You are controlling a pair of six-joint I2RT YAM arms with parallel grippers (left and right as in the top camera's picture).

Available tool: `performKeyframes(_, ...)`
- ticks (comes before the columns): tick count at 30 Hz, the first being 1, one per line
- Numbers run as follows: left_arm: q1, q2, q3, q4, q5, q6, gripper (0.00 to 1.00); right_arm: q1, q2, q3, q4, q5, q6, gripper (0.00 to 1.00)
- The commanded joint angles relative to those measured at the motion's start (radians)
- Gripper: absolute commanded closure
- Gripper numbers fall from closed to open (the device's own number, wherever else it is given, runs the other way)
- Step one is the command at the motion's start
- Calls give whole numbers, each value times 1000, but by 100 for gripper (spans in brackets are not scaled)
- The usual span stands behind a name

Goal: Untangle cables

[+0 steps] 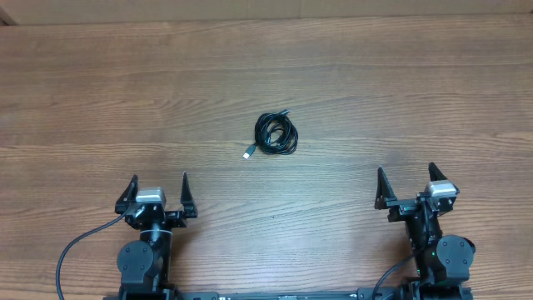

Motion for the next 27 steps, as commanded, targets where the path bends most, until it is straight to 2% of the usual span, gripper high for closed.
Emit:
performKeyframes(1, 0, -10, -5, 0, 50, -47, 0, -3, -11, -10, 5, 6, -5, 0)
performKeyframes(12, 0, -10, -5, 2, 121, -272, 1, -3, -11, -10, 5, 6, -5, 0)
performKeyframes(15, 0, -10, -5, 10, 182, -335, 0, -3, -11, -10, 5, 6, -5, 0)
performKeyframes(21, 0, -10, -1, 87, 324, -333, 1, -3, -11, -10, 5, 6, -5, 0)
performKeyframes(27, 0, -10, 85, 73, 368, -332, 0, -3, -11, -10, 5, 6, -5, 0)
